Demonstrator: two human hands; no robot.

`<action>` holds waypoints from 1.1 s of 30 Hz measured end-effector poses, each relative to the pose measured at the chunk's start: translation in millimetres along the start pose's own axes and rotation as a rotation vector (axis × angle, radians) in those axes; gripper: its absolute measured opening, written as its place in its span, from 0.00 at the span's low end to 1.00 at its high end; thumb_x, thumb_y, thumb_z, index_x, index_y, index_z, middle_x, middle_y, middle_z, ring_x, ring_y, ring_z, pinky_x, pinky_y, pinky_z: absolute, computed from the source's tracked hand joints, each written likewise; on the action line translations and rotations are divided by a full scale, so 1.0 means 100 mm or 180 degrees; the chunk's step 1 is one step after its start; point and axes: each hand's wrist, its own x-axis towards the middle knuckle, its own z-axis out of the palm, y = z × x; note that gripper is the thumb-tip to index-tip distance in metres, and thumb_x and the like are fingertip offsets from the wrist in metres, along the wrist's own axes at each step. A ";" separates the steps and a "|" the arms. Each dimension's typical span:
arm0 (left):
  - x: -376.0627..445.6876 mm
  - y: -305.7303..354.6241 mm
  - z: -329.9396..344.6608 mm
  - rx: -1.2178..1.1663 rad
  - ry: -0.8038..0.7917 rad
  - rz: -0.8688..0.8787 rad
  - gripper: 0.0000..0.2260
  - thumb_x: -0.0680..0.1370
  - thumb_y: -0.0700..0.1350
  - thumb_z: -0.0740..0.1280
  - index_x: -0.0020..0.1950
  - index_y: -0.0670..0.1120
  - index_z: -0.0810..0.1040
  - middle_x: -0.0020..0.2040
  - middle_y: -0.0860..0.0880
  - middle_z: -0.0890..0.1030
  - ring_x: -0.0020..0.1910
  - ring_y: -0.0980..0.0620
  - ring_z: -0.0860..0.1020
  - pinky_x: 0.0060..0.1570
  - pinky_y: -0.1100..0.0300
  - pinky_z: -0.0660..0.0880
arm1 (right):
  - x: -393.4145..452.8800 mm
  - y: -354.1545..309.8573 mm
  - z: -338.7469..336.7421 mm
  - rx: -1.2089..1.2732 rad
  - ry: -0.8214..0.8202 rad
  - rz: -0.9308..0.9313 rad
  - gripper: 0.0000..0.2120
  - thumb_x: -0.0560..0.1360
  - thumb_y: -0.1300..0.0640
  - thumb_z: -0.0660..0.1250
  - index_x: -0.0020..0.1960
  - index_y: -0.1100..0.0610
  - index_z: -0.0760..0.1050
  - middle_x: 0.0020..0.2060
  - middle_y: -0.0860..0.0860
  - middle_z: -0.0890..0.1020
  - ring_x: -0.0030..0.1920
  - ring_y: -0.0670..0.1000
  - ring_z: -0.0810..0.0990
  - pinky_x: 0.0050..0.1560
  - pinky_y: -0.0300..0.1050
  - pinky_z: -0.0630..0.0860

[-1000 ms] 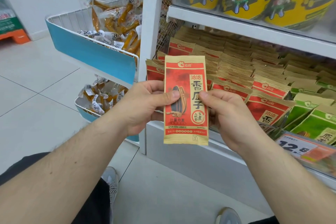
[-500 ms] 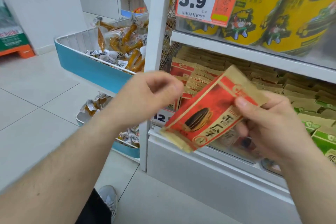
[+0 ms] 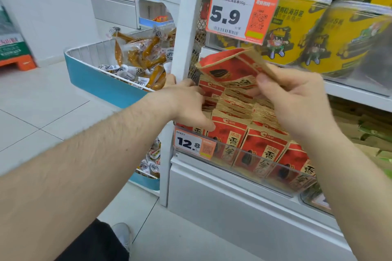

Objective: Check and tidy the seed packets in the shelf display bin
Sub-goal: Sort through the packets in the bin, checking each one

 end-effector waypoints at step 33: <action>-0.89 -0.40 0.17 -0.2385 0.5475 -0.0560 0.10 0.65 0.31 0.57 0.39 0.44 0.70 0.38 0.56 0.69 0.39 0.42 0.71 0.40 0.49 0.69 | 0.60 0.12 0.68 -0.3331 -0.0797 -0.0134 0.12 0.80 0.58 0.58 0.59 0.55 0.77 0.51 0.58 0.81 0.51 0.61 0.78 0.47 0.50 0.75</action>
